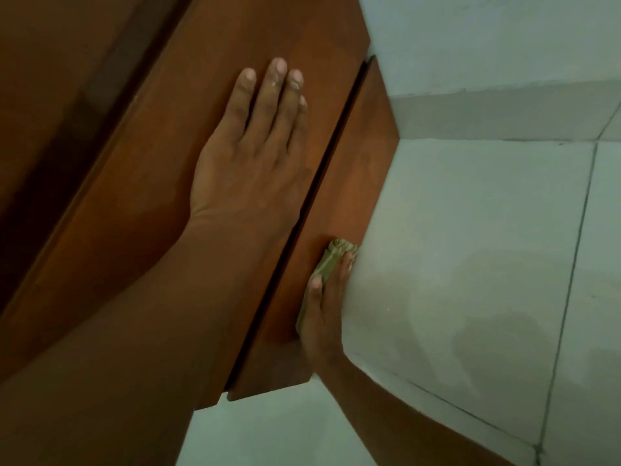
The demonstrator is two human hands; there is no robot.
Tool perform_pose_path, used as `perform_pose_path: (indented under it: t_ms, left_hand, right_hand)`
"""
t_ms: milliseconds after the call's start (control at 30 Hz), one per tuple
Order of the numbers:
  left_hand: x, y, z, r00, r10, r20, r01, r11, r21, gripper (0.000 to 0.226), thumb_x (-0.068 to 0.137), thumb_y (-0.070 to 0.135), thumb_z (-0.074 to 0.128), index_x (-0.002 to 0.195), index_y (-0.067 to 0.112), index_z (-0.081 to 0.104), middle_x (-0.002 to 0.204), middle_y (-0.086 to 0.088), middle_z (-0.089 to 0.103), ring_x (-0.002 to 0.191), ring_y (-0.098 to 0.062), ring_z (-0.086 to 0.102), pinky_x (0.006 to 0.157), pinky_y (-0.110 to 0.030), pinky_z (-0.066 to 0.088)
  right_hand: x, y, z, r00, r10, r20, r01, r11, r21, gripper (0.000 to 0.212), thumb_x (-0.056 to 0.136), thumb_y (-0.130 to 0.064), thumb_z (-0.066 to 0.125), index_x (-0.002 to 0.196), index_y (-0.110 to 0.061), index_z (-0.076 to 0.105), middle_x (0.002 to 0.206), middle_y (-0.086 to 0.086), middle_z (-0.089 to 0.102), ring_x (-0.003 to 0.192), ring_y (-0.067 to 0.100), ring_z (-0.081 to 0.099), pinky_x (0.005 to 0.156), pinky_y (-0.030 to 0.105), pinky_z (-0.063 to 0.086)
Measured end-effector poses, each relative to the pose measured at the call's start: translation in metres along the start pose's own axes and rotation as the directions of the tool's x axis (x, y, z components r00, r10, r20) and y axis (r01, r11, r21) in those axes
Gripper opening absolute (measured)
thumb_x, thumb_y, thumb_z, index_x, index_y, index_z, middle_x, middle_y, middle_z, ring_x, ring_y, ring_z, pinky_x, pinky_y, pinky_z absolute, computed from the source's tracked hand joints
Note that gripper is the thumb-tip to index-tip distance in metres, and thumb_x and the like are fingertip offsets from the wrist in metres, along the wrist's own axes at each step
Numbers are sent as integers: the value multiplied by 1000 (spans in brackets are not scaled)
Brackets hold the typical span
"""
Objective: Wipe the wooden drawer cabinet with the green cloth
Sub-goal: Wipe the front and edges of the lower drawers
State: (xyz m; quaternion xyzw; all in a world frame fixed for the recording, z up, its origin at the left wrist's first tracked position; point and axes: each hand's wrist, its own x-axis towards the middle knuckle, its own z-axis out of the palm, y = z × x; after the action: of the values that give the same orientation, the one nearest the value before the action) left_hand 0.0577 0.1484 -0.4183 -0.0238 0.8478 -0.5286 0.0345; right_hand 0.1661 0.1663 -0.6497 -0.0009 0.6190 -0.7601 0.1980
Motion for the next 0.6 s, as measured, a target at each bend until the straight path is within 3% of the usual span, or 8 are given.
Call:
perform_pose_path:
  t_ms: [233, 333, 400, 467, 533, 600]
  left_hand:
    - [2, -1, -1, 1000, 12, 10, -12, 1000, -1, 76, 102, 46, 11, 156, -5, -7, 166, -25, -9, 154, -41, -11, 125, -54, -3]
    - [3, 0, -2, 999, 34, 33, -34, 999, 22, 74, 103, 43, 11, 155, -5, -10, 165, -27, -12, 153, -42, -13, 124, -55, -5]
    - [4, 0, -4, 999, 36, 31, -37, 999, 21, 74, 102, 43, 10, 155, -5, -11, 165, -26, -14, 153, -42, -13, 124, -55, -5]
    - [4, 0, -6, 999, 28, 37, -28, 1000, 13, 74, 102, 43, 9, 155, -5, -11, 165, -26, -14, 153, -41, -14, 124, -54, -5]
    - [4, 0, -6, 999, 23, 41, -23, 1000, 13, 74, 101, 43, 9, 155, -5, -12, 165, -25, -14, 153, -41, -15, 124, -54, -6]
    - [4, 0, -5, 999, 20, 31, -20, 1000, 13, 73, 102, 43, 9, 155, -4, -10, 166, -25, -12, 153, -41, -13, 125, -54, -5]
  right_hand:
    - [179, -44, -38, 994, -51, -91, 49, 998, -32, 58, 110, -40, 23, 163, -19, 9, 171, 1, 3, 158, 14, -1, 129, 38, -1]
    - [241, -62, -53, 988, -74, -136, 62, 994, -93, 57, 110, -37, 24, 161, -14, 18, 169, 10, 17, 157, 23, 14, 129, 40, 10]
    - [263, -67, -65, 981, -67, -180, 38, 986, -163, 54, 108, -37, 29, 157, -13, 33, 159, 14, 38, 146, 28, 37, 123, 40, 28]
    - [270, -70, -78, 971, -50, -233, 8, 983, -181, 42, 106, -33, 36, 142, -16, 51, 137, 14, 58, 124, 29, 56, 107, 38, 44]
    - [270, -67, -91, 949, 6, -316, -53, 989, -140, 35, 106, -31, 40, 127, -14, 61, 120, 11, 66, 105, 28, 62, 93, 34, 49]
    - [254, -60, -100, 909, 91, -408, -112, 993, -27, 33, 103, -33, 42, 117, -14, 66, 112, 11, 69, 97, 26, 62, 93, 33, 51]
